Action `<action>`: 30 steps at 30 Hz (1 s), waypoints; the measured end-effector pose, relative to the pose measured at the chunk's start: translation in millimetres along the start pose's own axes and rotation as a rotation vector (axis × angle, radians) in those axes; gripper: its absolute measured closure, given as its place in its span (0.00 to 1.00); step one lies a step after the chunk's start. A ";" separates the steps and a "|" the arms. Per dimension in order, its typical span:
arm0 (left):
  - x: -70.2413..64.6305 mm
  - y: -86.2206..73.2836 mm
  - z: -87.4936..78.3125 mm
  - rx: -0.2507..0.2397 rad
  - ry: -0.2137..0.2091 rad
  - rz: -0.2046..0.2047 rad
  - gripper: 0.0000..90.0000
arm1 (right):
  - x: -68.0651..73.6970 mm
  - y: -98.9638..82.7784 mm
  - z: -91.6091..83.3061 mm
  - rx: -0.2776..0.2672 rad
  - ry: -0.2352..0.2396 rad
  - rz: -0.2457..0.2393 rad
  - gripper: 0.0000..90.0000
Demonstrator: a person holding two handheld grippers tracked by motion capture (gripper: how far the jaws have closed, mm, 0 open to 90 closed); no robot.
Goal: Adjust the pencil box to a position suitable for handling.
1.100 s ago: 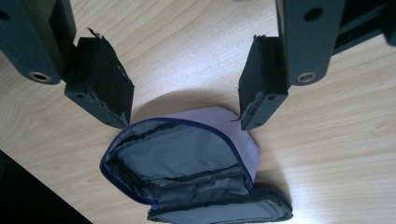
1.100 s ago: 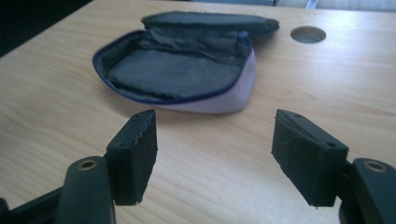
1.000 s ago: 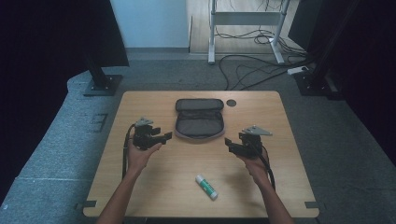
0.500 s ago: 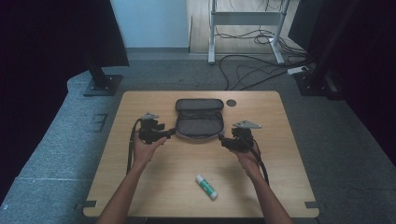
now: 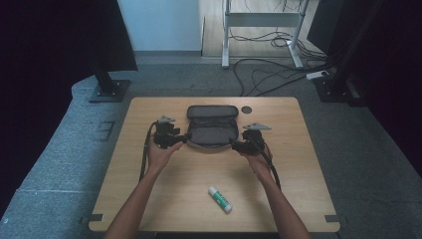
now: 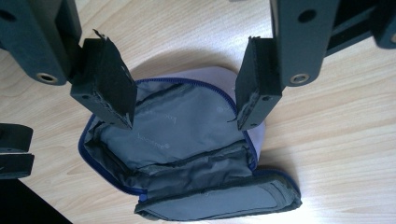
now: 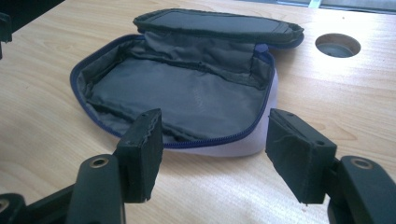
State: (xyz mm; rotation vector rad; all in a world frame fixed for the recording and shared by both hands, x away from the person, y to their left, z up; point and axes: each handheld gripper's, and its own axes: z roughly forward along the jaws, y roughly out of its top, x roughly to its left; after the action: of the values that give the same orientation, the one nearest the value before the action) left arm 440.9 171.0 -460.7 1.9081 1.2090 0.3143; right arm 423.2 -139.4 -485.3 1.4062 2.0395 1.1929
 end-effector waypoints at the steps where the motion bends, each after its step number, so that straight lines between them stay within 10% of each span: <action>1: 0.5 0.9 1.4 -0.004 0.001 0.002 0.43 | -0.3 1.4 0.6 0.001 -0.004 0.001 0.40; 30: 17.1 7.5 51.5 0.089 0.063 -0.016 0.44 | -23.1 8.6 47.4 0.080 -0.084 0.023 0.48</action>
State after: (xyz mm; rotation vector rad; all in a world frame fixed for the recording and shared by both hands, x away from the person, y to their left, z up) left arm 484.8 157.4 -490.6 1.9769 1.2983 0.3189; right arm 471.5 -138.9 -508.3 1.4946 2.0381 1.0536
